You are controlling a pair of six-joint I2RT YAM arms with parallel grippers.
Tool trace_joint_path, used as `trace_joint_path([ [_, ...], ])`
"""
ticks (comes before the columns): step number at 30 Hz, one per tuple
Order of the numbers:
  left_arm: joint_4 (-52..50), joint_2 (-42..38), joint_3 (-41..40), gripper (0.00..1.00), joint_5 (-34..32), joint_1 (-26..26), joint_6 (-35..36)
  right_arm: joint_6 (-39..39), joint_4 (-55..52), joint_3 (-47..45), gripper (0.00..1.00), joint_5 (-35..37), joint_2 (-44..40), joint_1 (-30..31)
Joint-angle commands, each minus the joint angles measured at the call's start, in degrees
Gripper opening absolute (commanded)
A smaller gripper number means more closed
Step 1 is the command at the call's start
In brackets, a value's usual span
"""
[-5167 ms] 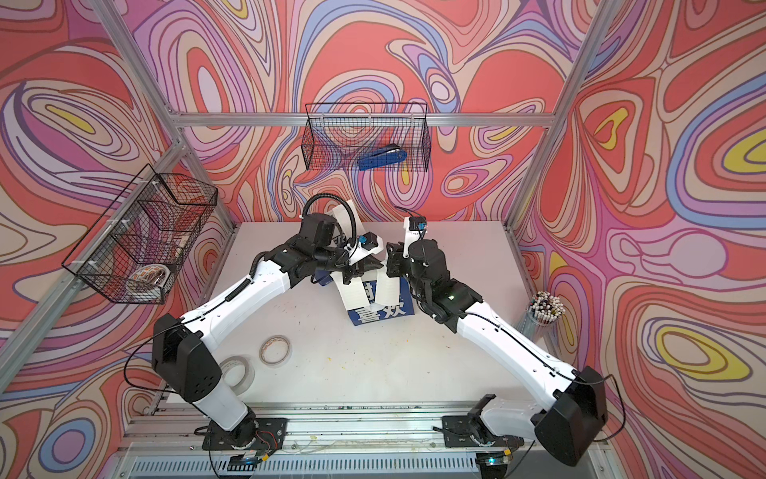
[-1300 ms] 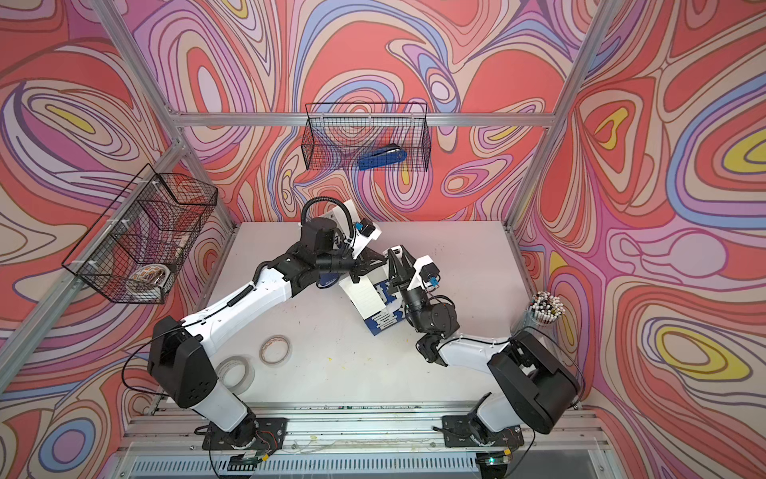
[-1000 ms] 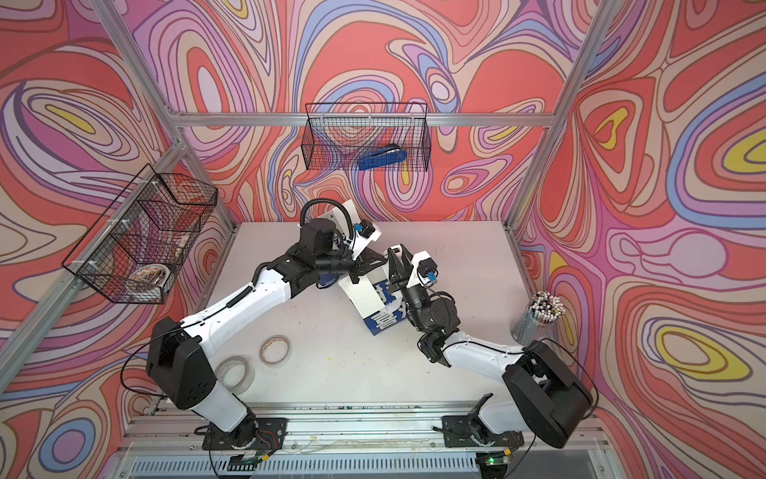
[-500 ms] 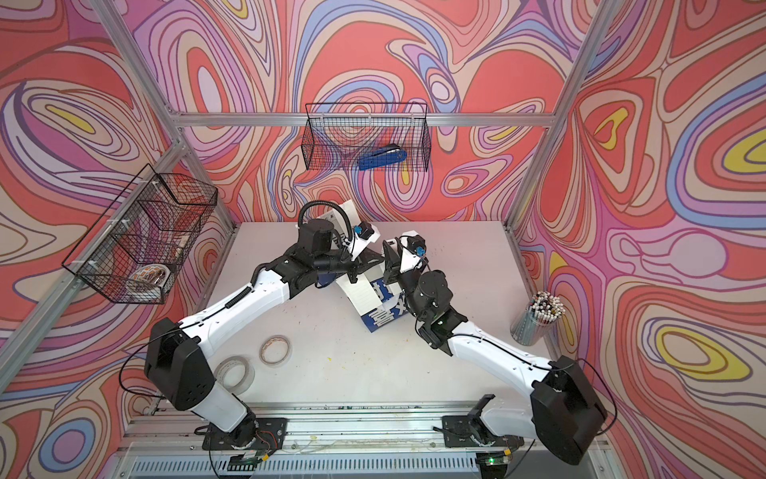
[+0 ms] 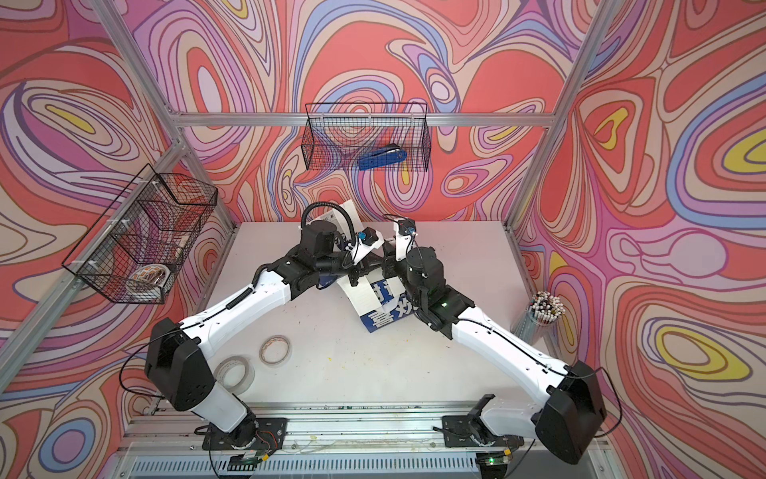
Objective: Staple the receipts to the bags
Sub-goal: Place the stapler in the takeout bag, then staple the receipt to the takeout bag.
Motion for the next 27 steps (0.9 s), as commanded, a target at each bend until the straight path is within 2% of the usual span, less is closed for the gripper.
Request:
trace_joint_path([
  [1, 3.7, -2.8, 0.9, 0.00, 1.7, -0.1, 1.2, 1.3, -6.8, -0.6, 0.33, 0.6, -0.2, 0.1],
  [5, 4.3, -2.6, 0.8, 0.00, 2.1, -0.1, 0.9, 0.7, -6.4, -0.8, 0.36, 1.8, -0.4, 0.1],
  [12, 4.4, -2.3, 0.9, 0.00, 2.7, -0.1, 0.7, 1.4, -4.4, -1.5, 0.37, 0.1, -0.7, 0.1],
  [20, 3.7, -2.0, 1.0, 0.00, 1.2, -0.2, 1.7, 0.9, -4.5, -2.2, 0.34, -0.1, -3.2, 0.1],
  [27, 4.3, -1.6, 1.4, 0.00, 1.6, -0.2, 0.2, -1.5, 0.6, -6.6, 0.31, -1.8, -4.0, 0.1],
])
